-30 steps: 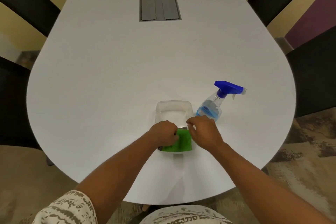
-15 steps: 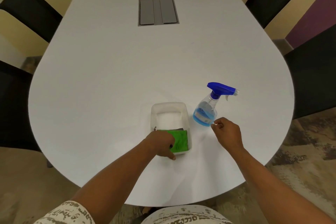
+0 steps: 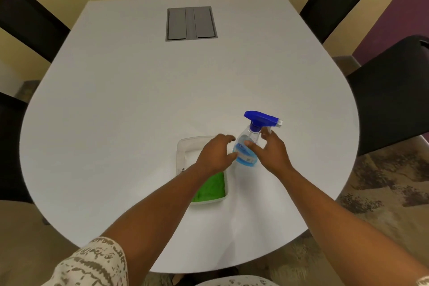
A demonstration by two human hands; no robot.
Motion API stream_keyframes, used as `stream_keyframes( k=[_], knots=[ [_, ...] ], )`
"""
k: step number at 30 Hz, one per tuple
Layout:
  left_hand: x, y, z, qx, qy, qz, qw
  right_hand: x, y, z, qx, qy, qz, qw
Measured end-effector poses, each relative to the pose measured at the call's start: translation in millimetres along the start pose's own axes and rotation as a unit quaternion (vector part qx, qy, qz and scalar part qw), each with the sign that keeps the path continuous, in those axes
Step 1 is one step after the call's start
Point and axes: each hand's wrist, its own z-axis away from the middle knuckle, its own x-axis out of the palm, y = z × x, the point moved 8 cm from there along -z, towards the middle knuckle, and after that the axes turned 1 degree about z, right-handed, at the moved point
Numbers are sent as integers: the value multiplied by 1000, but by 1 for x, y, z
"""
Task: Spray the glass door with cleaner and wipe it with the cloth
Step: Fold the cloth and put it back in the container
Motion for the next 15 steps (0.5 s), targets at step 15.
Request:
stream_keyframes(
  k=[15],
  knots=[
    [-69, -7, 9, 36, 25, 177, 983, 5, -125, 8, -123, -61, 59, 989]
  ],
)
